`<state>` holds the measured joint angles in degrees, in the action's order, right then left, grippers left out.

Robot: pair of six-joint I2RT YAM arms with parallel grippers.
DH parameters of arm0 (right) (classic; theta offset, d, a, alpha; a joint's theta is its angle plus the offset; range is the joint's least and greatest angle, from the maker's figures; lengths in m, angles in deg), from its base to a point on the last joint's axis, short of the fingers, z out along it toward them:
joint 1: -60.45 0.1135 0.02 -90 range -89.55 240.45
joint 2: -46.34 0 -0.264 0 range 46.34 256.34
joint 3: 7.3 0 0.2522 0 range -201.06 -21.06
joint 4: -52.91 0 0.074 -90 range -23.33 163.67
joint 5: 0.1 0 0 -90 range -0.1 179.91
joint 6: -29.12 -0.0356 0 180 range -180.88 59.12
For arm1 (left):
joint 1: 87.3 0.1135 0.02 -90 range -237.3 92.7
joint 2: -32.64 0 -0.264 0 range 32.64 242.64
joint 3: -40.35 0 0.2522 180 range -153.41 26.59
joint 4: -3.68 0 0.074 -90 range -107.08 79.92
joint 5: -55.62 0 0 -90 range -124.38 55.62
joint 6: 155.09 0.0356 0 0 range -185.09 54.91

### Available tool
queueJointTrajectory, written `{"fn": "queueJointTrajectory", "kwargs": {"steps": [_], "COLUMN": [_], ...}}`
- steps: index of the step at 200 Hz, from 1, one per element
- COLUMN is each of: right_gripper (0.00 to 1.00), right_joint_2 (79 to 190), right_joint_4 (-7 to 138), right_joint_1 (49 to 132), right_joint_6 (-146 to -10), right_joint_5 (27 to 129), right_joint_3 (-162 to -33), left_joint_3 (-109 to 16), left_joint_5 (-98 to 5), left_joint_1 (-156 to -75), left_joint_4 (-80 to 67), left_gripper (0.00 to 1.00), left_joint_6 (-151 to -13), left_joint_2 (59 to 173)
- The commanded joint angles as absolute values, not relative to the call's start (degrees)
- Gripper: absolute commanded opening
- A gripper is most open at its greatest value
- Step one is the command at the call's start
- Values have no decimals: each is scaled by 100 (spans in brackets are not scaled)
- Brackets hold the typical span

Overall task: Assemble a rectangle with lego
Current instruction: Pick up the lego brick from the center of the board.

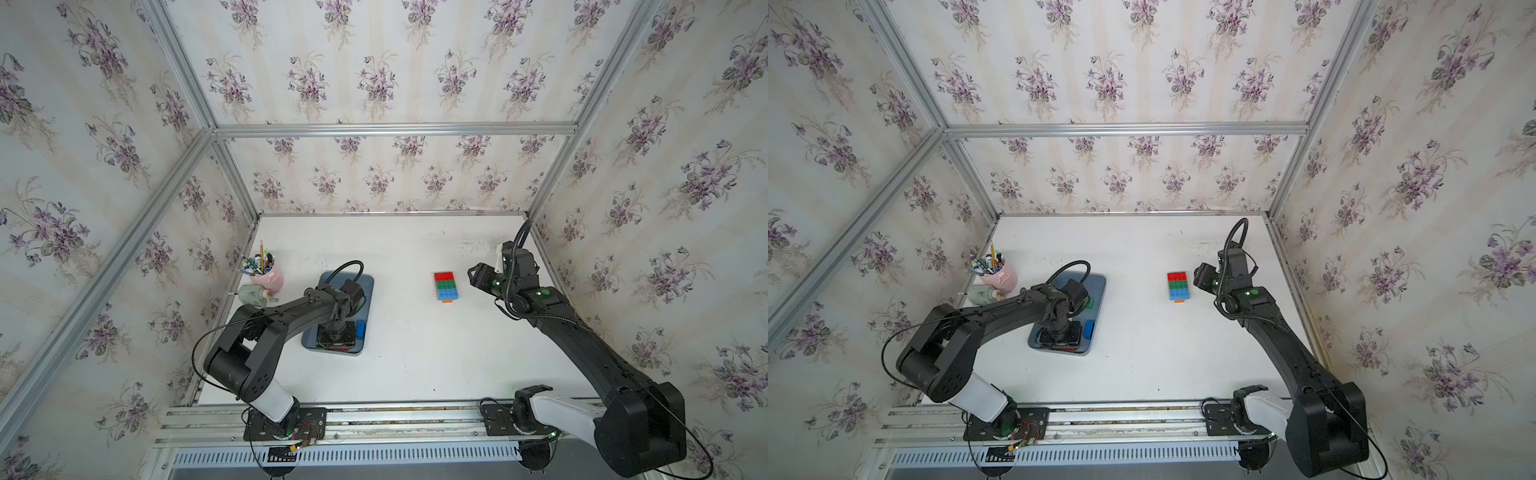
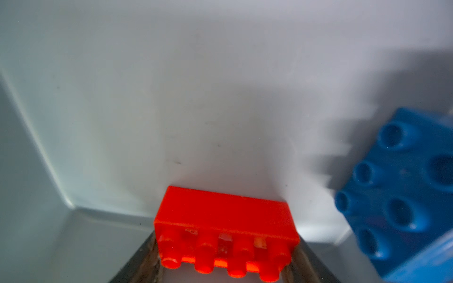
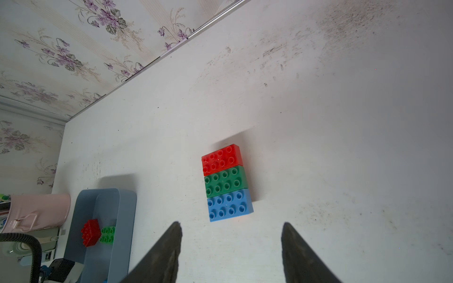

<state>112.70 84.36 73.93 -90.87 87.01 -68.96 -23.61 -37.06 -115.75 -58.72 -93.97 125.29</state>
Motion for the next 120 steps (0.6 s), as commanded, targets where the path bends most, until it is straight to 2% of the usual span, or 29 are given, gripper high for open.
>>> {"fn": "queueJointTrajectory", "kwargs": {"steps": [1,39,68,93,120], "right_gripper": [65,65,64,64,65], "right_joint_2": [11296,11345,11333,11216,11118], "right_joint_4": [8415,8424,8514,8730,9211], "right_joint_1": [7390,7390,7383,7367,7056], "right_joint_6": [-9100,-9118,-9131,-9260,-9451], "right_joint_5": [8779,8788,8928,9469,10155], "right_joint_3": [-6956,-6984,-7111,-7257,-7347], "left_joint_3": [-2240,-2308,-2914,-3863,-4970], "left_joint_5": [-3372,-3142,-2733,-2364,-2551], "left_joint_1": [-11569,-11636,-11840,-12371,-13079], "left_joint_4": [-5567,-5641,-6109,-6452,-6519], "left_gripper": [57,56,57,57,58], "left_joint_6": [-9444,-9395,-9151,-8438,-7136], "left_joint_2": [12612,12318,11994,11914,12406]}}
